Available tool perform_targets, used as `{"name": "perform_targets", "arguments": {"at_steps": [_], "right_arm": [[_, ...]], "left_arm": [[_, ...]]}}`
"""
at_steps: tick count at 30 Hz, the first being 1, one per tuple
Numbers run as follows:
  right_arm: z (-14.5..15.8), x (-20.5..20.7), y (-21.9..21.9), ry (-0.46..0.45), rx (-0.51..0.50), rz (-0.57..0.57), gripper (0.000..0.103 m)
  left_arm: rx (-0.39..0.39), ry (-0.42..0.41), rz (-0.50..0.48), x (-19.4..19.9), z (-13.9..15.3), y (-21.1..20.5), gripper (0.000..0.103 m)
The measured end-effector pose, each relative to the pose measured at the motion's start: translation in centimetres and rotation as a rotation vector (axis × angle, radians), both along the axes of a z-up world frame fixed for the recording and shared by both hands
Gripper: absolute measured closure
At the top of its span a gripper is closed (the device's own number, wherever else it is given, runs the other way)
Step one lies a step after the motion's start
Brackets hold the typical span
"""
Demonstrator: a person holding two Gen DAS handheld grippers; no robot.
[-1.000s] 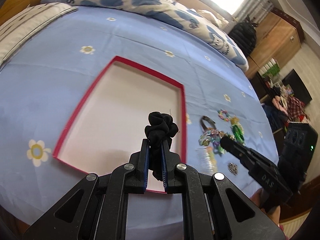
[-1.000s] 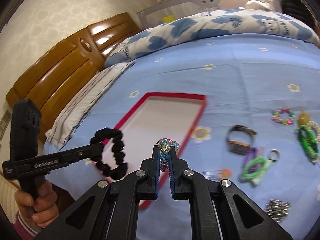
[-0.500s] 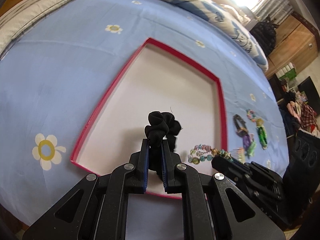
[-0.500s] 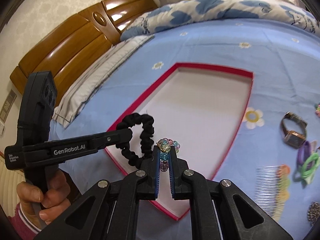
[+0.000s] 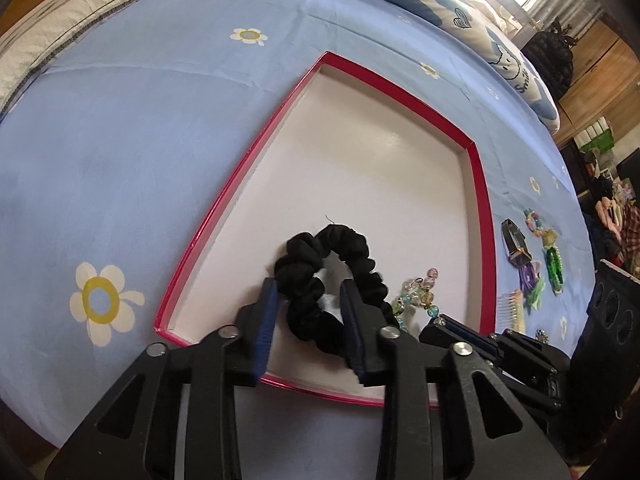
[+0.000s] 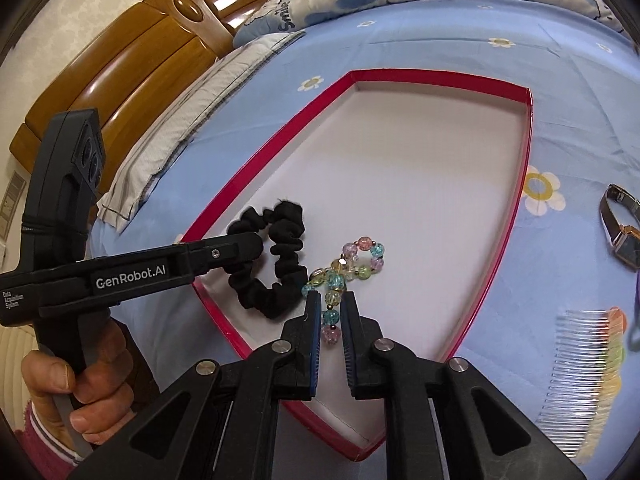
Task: Organize jewelry
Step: 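Carry the scrunchie and bead bracelet into the red tray and open both tools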
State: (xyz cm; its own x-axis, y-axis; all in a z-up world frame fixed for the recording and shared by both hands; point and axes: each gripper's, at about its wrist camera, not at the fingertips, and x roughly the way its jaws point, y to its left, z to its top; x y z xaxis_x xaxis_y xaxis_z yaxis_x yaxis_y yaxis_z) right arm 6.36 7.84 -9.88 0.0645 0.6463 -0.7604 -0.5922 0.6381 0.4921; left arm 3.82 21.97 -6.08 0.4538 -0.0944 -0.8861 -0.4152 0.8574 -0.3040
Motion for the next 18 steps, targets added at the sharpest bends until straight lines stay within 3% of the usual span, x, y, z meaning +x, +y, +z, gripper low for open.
{"name": "perform_targets", "arguments": {"at_steps": [5, 8, 10, 18], "right_arm": [[0.0, 0.1, -0.1, 0.006, -0.006, -0.001, 0.088], [0.5, 0.0, -0.7, 0.003, 0.006, -0.011, 0.077], [1.0, -0.1, -1.2, -0.012, 0.018, -0.021, 0.068], [3.7, 0.0, -6.5, -0.086, 0.047, -0.124, 0.062]], "left_arm": [[0.008, -0.005, 0.003, -0.1, 0.6, 0.0, 0.065], [0.016, -0.019, 0.006, -0.3, 1.4, -0.1, 0.057], [0.022, -0.031, 0.005, -0.5, 2.0, -0.3, 0.057], [0.031, -0.073, -0.041, -0.2, 4.4, -2.7, 0.057]]}}
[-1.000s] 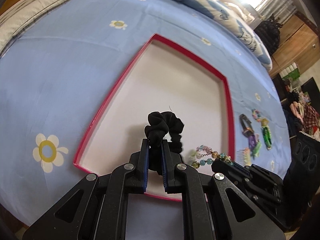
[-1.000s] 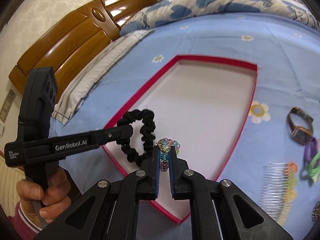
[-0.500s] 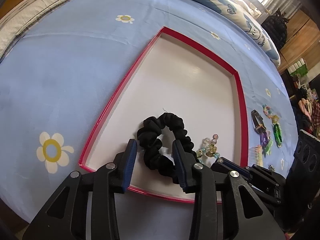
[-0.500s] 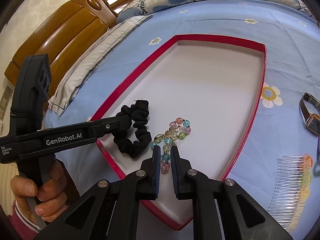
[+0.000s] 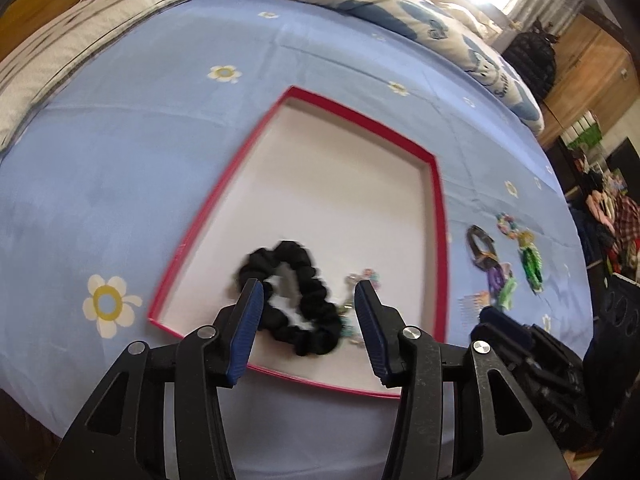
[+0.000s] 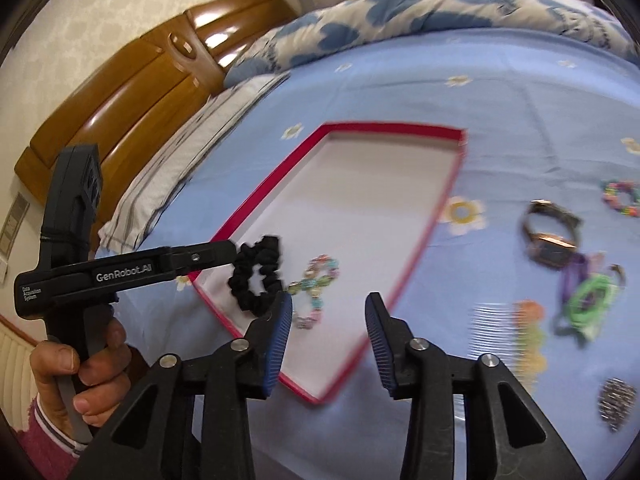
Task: Organize jewelry
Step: 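Carry the scrunchie and bead bracelet into the red tray and open both tools, then grasp the clear beaded comb with the left tool while the right tool grasps the green hair ties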
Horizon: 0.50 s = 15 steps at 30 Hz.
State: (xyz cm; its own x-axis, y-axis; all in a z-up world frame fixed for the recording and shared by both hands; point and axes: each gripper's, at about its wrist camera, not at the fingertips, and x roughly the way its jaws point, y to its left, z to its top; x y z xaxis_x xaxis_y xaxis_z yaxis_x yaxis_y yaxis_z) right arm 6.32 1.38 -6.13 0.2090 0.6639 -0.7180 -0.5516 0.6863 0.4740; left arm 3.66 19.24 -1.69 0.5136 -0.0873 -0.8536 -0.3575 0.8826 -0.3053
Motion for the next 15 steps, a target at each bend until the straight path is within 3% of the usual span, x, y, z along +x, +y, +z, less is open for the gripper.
{"name": "perform_targets", "arguments": {"at_steps": [15], "right_arm": [[-0.3, 1.5, -13.6, 0.008, -0.031, -0.305, 0.061]], "left_arm": [[-0.008, 0.003, -0.232, 2.4, 0.9, -9.7, 0.057]]}}
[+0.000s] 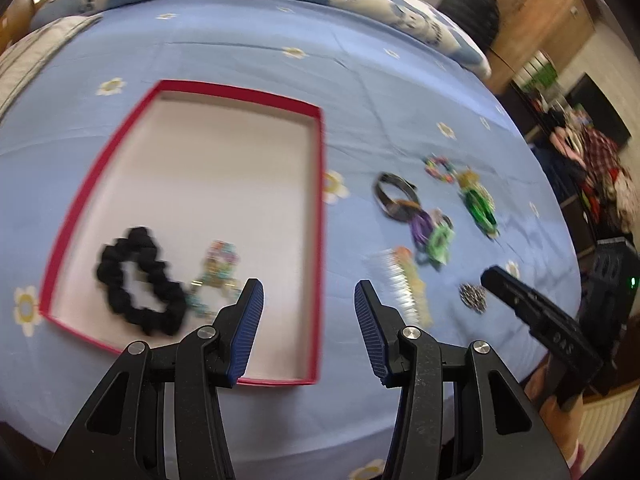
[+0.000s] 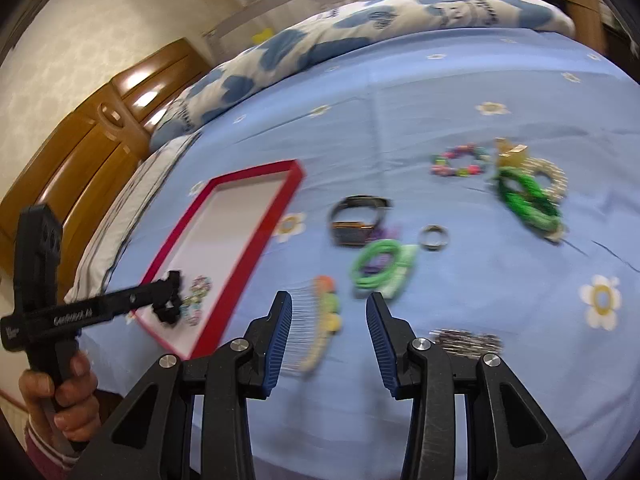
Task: Organize jewelry
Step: 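Grasp the clear beaded comb with the left tool while the right tool grasps the green hair ties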
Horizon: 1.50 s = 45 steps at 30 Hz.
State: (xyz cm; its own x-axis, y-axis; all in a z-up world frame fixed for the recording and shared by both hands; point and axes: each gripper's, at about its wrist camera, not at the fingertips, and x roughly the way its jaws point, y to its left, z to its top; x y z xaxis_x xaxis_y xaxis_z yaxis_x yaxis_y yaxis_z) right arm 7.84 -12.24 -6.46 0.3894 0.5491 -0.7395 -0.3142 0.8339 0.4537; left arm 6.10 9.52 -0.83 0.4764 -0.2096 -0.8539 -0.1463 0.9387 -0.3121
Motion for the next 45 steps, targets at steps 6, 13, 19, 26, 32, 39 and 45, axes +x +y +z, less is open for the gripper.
{"name": "perform_targets", "arguments": {"at_steps": [6, 13, 19, 26, 32, 39, 45], "right_arm": [[-1.0, 0.9, -3.0, 0.025, 0.003, -0.057, 0.061], [-1.9, 2.6, -2.6, 0.035, 0.020, -0.048, 0.061], [-3.8, 4.8, -1.3, 0.060, 0.001, -0.017, 0.061], [-5.9, 6.2, -1.3, 0.106, 0.013, -0.006, 0.082], [-4.9, 5.6, -2.5, 0.083, 0.033, -0.028, 0.097], [-3.2, 4.2, -4.1, 0.065, 0.078, -0.061, 0.098], [-1.5, 3.5, -4.3, 0.041, 0.099, -0.064, 0.098]], "left_arm": [[-0.019, 0.037, -0.081, 0.6, -1.0, -3.8, 0.052], [-0.017, 0.074, -0.147, 1.6, -2.2, -7.2, 0.043], [-0.001, 0.110, -0.166, 2.9, -3.6, -8.8, 0.039], [0.062, 0.123, -0.184, 3.9, -5.2, -9.8, 0.039], [0.085, 0.102, -0.205, 4.0, -5.2, -10.2, 0.055], [0.035, 0.064, -0.194, 3.0, -3.8, -9.1, 0.055], [0.032, 0.009, -0.170, 1.9, -1.5, -7.7, 0.055]]}}
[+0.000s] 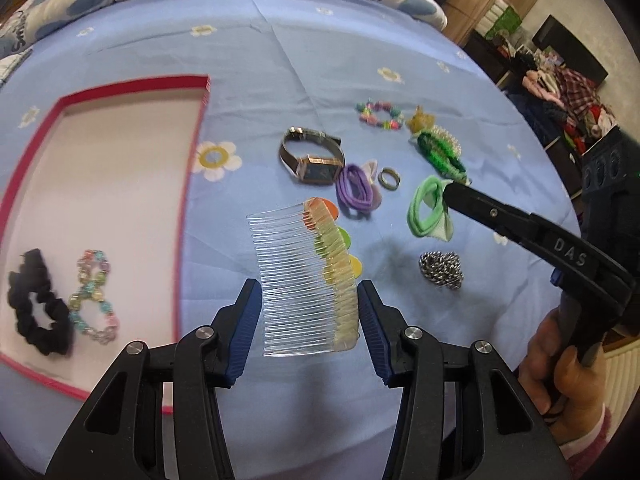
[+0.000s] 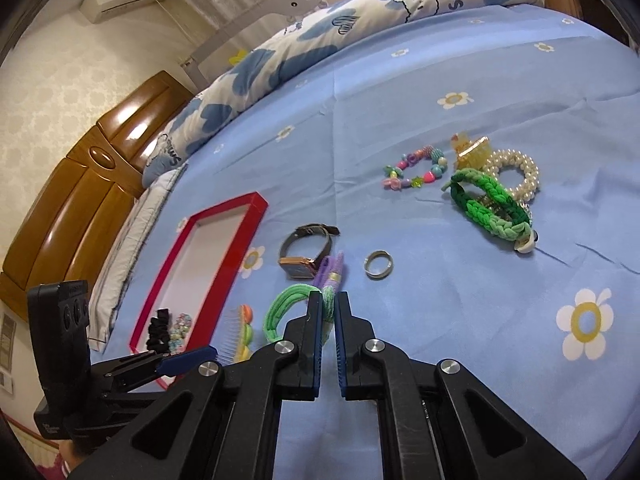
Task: Organize jewelry
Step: 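Grasp the clear beaded comb with the left tool while the right tool grasps the green hair ties, then carry the comb and green hair ties into the red tray and open both tools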
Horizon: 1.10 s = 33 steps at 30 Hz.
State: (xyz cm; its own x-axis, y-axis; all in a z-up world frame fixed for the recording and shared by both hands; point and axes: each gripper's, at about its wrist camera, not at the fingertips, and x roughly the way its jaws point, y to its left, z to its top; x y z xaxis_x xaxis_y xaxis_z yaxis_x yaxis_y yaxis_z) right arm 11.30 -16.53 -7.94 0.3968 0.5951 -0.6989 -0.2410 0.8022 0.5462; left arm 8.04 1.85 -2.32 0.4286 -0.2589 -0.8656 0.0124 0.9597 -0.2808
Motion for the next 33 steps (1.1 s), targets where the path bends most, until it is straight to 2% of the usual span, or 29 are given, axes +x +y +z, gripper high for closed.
{"name": "perform_targets", "arguments": {"at_steps": [9, 24, 33], "right_arm": [[1.5, -0.8, 3.6, -0.020, 0.019, 0.072, 0.098], [2.7, -1.6, 11.2, -0.029, 0.030, 0.213, 0.098], [2.2, -0.9, 17.0, -0.019, 0.021, 0.305, 0.098]], "left_arm": [[0.011, -0.054, 0.085, -1.6, 2.1, 4.1, 0.055], [0.015, -0.061, 0.245, -3.6, 2.0, 11.6, 0.055], [0.044, -0.057, 0.316, -2.6, 1.5, 15.9, 0.055]]}}
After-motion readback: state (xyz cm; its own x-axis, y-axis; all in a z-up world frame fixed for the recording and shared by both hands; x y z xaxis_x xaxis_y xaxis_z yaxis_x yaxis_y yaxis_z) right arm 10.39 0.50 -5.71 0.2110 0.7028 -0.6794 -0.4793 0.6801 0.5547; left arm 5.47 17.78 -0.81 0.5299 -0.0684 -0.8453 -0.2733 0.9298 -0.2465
